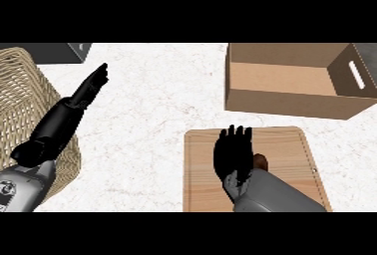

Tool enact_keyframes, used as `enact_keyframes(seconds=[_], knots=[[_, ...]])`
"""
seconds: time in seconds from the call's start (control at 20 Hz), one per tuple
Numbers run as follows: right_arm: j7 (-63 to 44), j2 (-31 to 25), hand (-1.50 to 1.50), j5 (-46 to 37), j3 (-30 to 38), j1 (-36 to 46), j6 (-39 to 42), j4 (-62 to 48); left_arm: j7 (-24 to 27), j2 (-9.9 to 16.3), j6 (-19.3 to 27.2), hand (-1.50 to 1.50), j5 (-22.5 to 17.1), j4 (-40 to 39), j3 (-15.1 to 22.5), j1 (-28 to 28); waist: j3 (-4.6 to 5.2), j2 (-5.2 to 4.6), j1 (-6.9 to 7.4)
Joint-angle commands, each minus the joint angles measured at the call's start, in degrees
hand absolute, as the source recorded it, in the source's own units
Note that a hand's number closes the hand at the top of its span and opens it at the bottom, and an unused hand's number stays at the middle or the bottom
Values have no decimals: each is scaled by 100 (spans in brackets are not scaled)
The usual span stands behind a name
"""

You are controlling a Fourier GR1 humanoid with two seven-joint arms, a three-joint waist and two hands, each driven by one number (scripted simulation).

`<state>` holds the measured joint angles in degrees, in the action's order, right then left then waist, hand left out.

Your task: Pick the sweet potato from the cutting board and place it in the cardboard box

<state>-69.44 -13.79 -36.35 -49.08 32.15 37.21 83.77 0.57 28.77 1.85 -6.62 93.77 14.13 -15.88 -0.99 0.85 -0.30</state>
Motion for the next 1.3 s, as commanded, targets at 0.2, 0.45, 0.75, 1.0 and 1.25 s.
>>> enact_keyframes(seconds=[0.2,0.45,0.75,1.0,1.25], knots=[[-1262,446,-150,-478,171,-214,620,-288,176,-256,181,0,230,-344,89,322,113,-62,-73],[-926,481,-150,-750,506,-509,564,-253,88,-123,-74,0,37,-394,-128,239,108,-75,-72],[-663,440,-150,-1303,570,-746,686,-357,450,-50,-143,0,74,-429,-266,510,112,-81,-34],[-577,386,-150,-1683,757,-1045,891,-105,442,-155,-109,0,139,-459,-242,526,112,-69,-81],[-269,365,-150,-1907,1139,-1419,902,139,343,-192,-143,0,163,-370,-294,473,106,-72,-50]])
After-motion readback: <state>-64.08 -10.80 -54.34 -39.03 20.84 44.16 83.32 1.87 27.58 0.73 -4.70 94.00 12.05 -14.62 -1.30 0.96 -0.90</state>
